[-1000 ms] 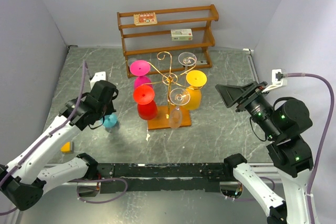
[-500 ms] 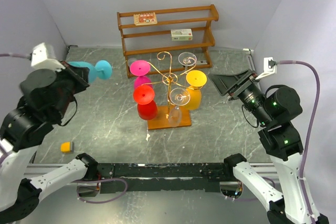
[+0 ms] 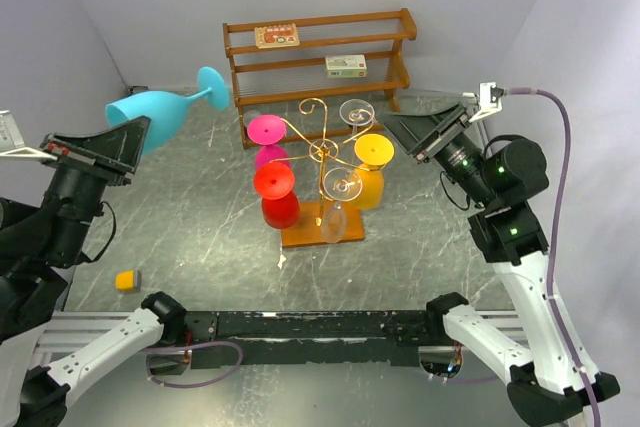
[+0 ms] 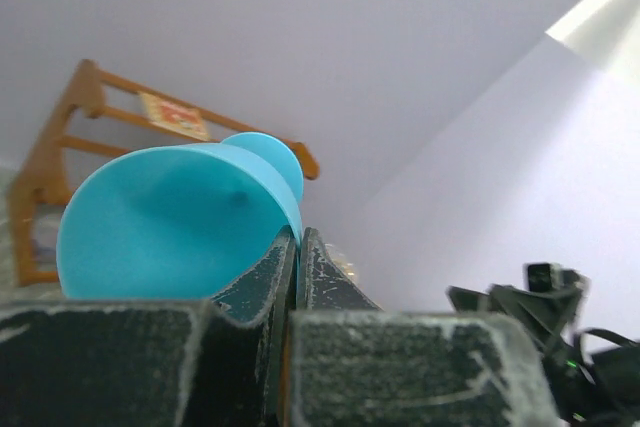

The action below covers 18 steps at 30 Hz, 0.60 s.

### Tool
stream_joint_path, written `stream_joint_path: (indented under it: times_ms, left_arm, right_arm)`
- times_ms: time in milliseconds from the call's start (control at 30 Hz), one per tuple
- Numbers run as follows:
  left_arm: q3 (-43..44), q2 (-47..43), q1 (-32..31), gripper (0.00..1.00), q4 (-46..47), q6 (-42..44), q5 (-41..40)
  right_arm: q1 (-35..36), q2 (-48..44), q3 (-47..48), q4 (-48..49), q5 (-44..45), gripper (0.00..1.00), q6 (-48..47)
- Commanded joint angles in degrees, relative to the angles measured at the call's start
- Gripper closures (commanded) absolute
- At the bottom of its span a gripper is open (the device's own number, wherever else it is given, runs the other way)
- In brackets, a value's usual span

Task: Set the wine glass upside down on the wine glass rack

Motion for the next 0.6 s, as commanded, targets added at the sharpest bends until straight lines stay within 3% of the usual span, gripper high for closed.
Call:
stream_joint_path:
  times_ms: [0, 200, 400, 567]
  left_arm:
    - [-2.98, 2.03, 0.44, 0.93, 12.04, -3.4, 11.53]
    - [-2.52, 8.69, 0.47, 0.93, 19.57, -1.84, 20.24]
    - [-4.78, 11.92, 0.4, 0.93, 26.0, -4.56, 23.52]
    - [-8.06, 12.27, 0.43, 0.93, 30.96, -7.58, 24.79]
  right_arm:
    - [0.55, 1.49, -0.4, 8.76, -0.3, 0.42, 6.02]
    - [5.0, 4.98, 0.93, 9.28, 6.69, 0.41, 4.67]
    - [16.57, 8.99, 3.23, 10.6, 17.39, 0.41, 1.42]
    - [22.76, 10.37, 1.15, 13.79, 27.77, 0.42, 6.6]
